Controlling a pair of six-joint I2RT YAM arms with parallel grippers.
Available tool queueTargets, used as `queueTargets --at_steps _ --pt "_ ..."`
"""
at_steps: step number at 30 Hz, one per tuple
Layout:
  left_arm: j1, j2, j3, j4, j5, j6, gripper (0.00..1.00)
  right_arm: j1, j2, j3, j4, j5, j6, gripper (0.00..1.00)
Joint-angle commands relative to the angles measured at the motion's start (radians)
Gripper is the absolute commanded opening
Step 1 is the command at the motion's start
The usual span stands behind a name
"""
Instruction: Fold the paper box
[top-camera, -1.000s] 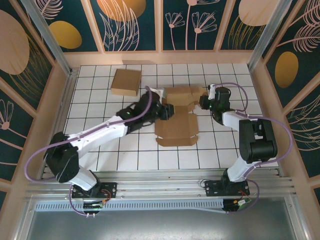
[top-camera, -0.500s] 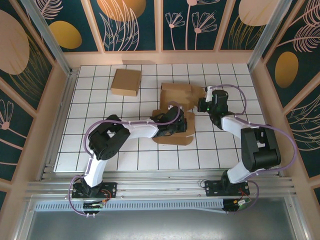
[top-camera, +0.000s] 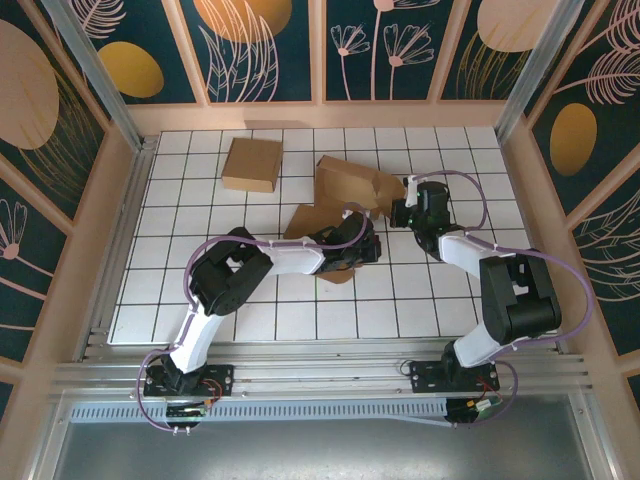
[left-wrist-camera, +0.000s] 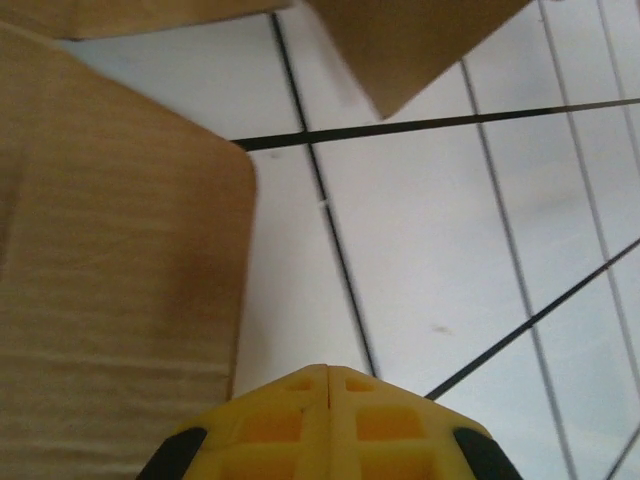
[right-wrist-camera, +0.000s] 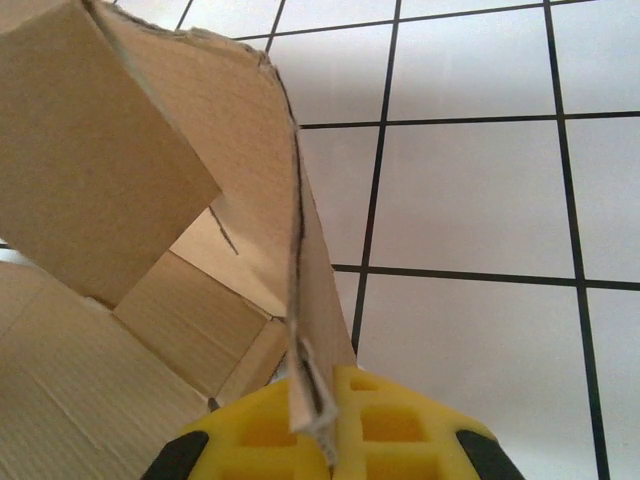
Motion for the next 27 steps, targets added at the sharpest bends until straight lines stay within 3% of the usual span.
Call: queueTargets --at_steps 1,7,15,21,27 --pt "0.003 -0.125 -0.059 -0.001 -0.069 0.076 0.00 0.008 -0.002 0.007 -0.005 0.033 -0.020 0.05" --pt "0.006 -0.203 -0.075 -0.016 -0.090 0.116 0.00 0.008 0.011 0.024 -0.018 0.037 -0.031 0.05" --pt "0.025 -0.127 -0.074 -0.081 -0.150 0.064 0.00 0.008 0.014 0.036 -0.027 0.041 -0.028 0.05" --pt "0.028 -0.041 -0.052 -0.047 -0.048 0.048 0.00 0.011 0.016 0.042 -0.043 0.050 -0.010 0.05" --pt "0.032 0.002 -0.072 -0.017 -0.031 0.020 0.00 0.036 0.025 0.055 -0.068 0.077 0.052 0.05"
